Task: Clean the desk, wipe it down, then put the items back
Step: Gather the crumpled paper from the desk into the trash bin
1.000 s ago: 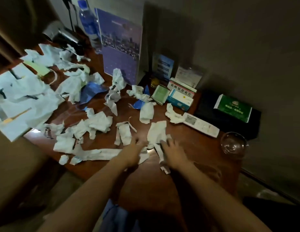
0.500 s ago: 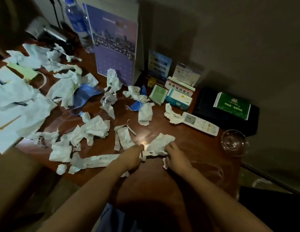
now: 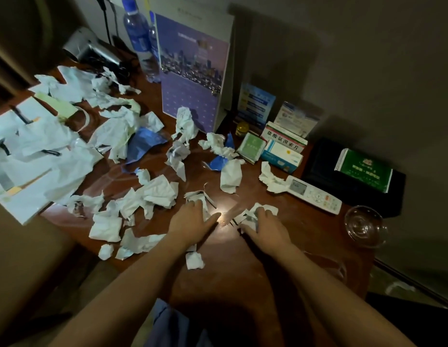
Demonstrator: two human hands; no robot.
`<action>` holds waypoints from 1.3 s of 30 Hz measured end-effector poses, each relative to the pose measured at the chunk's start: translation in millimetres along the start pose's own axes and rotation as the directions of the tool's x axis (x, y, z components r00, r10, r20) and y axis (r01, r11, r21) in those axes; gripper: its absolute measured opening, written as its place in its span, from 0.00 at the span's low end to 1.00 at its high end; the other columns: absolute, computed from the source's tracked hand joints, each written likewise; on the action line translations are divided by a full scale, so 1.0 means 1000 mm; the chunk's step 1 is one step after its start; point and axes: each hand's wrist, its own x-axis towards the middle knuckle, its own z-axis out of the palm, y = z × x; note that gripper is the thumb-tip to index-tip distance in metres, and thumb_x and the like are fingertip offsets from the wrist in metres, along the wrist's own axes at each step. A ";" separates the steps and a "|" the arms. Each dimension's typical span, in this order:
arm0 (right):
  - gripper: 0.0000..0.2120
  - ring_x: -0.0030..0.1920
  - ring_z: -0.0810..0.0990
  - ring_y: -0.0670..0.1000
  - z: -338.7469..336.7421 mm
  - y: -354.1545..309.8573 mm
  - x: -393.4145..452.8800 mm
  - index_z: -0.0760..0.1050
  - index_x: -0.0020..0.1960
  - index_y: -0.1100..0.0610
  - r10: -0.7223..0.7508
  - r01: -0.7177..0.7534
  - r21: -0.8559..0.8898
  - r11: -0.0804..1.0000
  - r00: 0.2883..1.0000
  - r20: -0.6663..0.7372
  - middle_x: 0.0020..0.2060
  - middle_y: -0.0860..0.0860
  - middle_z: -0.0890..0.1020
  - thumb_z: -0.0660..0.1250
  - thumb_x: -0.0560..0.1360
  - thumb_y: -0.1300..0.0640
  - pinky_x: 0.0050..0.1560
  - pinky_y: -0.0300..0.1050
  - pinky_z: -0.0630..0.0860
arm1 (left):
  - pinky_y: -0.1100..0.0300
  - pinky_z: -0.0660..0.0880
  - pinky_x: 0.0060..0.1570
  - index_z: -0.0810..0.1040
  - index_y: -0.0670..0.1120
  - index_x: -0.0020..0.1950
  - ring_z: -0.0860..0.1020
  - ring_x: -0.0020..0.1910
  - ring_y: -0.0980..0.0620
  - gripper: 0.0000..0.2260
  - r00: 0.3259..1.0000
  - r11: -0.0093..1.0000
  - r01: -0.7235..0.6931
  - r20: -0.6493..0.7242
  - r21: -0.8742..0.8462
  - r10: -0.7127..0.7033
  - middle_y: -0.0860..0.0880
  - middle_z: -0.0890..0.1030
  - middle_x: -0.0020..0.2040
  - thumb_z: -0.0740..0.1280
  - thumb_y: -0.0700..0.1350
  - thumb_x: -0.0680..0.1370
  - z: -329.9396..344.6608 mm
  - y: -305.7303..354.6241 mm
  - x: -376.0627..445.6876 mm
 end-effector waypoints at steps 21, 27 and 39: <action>0.19 0.53 0.77 0.55 0.001 -0.012 0.009 0.67 0.68 0.53 -0.032 0.035 0.162 0.986 0.999 -0.022 0.59 0.54 0.75 0.57 0.78 0.64 0.51 0.46 0.74 | 0.62 0.71 0.50 0.76 0.40 0.55 0.76 0.51 0.48 0.09 0.999 0.989 -0.036 0.009 -0.142 0.037 0.43 0.70 0.61 0.63 0.43 0.78 0.013 -0.026 0.014; 0.12 0.52 0.76 0.54 -0.004 -0.013 0.019 0.68 0.61 0.56 0.072 -0.069 0.090 0.994 0.997 -0.032 0.56 0.55 0.74 0.56 0.80 0.53 0.48 0.46 0.72 | 0.63 0.70 0.58 0.74 0.40 0.60 0.74 0.58 0.50 0.15 0.996 0.978 -0.081 0.004 -0.192 0.084 0.47 0.64 0.68 0.68 0.44 0.76 0.008 -0.025 0.019; 0.21 0.50 0.79 0.54 -0.019 -0.012 0.016 0.57 0.74 0.41 -0.104 0.105 0.090 0.990 0.994 -0.015 0.53 0.55 0.81 0.52 0.82 0.52 0.48 0.45 0.73 | 0.58 0.70 0.57 0.67 0.46 0.67 0.73 0.62 0.46 0.16 0.986 0.958 -0.137 0.055 -0.254 0.155 0.45 0.71 0.66 0.61 0.42 0.79 0.013 -0.013 0.017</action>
